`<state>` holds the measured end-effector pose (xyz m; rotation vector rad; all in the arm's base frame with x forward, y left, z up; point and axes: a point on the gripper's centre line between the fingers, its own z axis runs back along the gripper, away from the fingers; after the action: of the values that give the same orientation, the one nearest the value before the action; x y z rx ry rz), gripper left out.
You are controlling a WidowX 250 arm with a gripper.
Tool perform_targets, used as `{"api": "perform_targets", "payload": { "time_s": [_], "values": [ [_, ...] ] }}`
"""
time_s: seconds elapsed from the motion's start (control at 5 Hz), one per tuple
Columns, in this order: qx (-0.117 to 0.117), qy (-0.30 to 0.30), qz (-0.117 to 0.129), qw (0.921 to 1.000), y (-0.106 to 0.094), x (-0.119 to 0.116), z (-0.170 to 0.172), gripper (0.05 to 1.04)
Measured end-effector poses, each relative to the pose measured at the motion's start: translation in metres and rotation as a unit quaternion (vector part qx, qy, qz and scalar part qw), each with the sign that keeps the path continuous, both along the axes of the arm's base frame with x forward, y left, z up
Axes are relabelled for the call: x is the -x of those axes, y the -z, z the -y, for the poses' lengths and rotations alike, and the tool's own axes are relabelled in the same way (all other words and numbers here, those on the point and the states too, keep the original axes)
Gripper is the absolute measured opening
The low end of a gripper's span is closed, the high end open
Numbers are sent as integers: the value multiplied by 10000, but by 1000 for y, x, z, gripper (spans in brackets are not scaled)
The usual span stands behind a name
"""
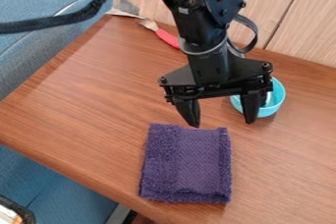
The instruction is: Moved sushi to the left side of the table
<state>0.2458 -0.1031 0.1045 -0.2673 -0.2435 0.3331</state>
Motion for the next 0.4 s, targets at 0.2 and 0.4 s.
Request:
{"api": "perform_targets", "payload": {
  "time_s": [0.2, 0.4],
  "values": [
    [-35, -18, -113, 9999, 6, 1, 0, 999],
    [-160, -91, -73, 9998, 6, -23, 3, 999]
  ]
}}
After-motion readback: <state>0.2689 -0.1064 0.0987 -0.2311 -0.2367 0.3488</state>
